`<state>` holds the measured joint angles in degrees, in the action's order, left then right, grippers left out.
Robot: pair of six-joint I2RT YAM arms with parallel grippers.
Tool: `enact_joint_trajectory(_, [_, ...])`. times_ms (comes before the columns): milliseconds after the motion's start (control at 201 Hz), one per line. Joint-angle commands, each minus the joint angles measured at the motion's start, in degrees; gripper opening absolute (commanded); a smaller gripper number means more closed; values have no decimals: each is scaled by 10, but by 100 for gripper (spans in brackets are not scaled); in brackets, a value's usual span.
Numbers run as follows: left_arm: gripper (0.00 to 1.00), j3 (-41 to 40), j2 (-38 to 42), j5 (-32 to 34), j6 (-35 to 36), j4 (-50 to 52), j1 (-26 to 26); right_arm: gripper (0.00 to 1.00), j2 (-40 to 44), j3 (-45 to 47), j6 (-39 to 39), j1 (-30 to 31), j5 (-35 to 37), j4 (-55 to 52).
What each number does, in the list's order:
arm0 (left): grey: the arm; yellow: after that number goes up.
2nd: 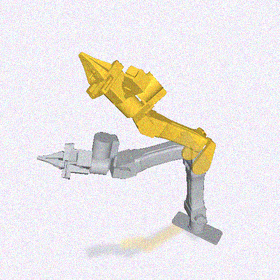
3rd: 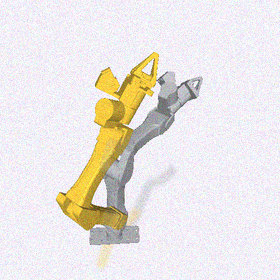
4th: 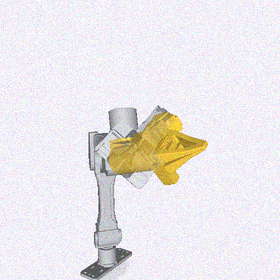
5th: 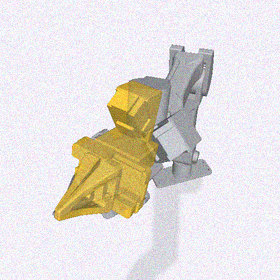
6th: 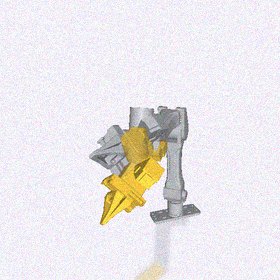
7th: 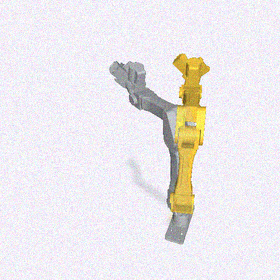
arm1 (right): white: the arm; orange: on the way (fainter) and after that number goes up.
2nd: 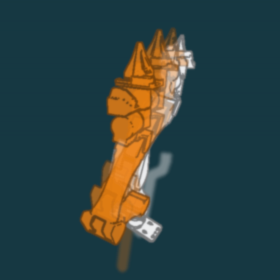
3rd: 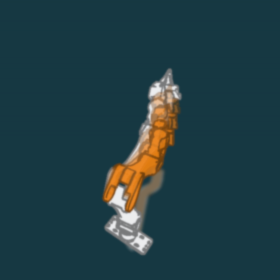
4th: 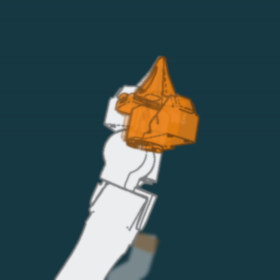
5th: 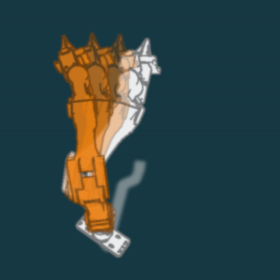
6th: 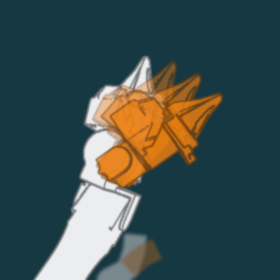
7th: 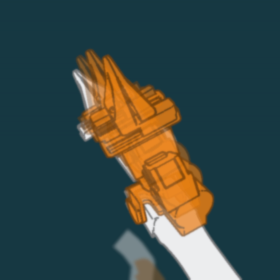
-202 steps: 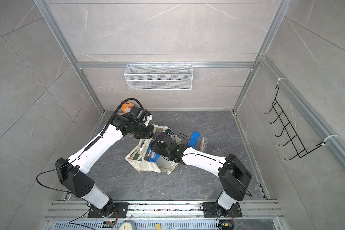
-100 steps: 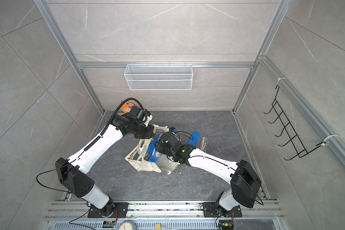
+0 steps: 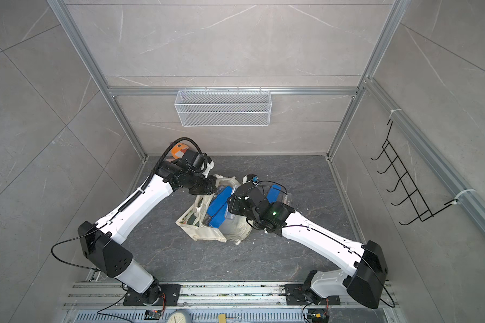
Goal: Take out the compass set from the canvas bag
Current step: Pick up the compass set from the canvas bag, then place the compass set at the center of the board.
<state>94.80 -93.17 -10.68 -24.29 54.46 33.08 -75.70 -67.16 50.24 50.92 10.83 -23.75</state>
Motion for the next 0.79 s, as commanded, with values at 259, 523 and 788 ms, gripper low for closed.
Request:
enact_joint_trajectory(259, [0, 23, 0, -19, -3, 1, 1, 33, 76, -36, -83, -65, 42, -128])
enact_joint_trajectory(523, [0, 23, 2, -19, -3, -1, 2, 33, 93, -3, -147, -183, 20, -192])
enact_joint_trajectory(788, [0, 24, 4, -19, -1, -1, 1, 32, 41, 41, -207, -286, 15, -203])
